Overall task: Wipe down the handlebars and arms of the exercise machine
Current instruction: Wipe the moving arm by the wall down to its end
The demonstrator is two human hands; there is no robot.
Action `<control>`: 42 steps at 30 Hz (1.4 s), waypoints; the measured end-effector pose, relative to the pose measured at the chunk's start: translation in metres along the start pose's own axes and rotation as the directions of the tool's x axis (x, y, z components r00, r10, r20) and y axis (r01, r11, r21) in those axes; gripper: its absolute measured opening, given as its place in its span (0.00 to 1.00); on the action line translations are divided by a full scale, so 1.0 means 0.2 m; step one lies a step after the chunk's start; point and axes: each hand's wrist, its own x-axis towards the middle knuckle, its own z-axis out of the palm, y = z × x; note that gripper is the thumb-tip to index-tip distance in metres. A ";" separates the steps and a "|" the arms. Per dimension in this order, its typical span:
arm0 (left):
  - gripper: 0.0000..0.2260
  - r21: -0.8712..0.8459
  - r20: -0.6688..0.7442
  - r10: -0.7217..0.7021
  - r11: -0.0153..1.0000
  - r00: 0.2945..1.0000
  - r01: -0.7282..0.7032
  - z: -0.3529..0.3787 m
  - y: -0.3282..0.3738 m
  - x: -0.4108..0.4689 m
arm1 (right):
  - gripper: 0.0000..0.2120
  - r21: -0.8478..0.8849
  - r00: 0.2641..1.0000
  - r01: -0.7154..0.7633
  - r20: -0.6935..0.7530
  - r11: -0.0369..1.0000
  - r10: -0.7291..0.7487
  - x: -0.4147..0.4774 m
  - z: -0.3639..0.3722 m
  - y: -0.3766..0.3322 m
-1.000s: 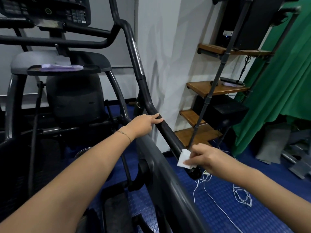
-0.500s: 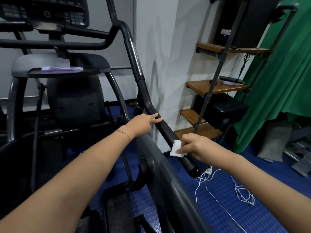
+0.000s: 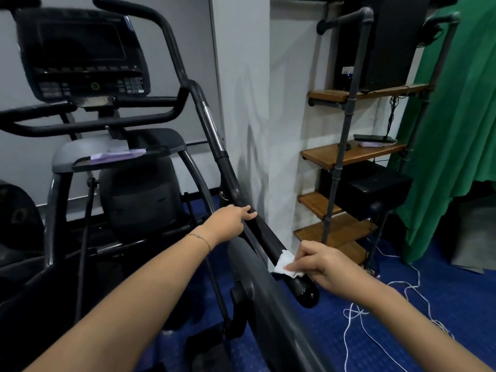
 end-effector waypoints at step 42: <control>0.27 0.001 -0.093 -0.080 0.997 0.992 0.080 0.00 -0.07 0.17 | 0.13 0.385 0.928 -0.347 0.012 0.855 0.371 0.32 0.13 0.16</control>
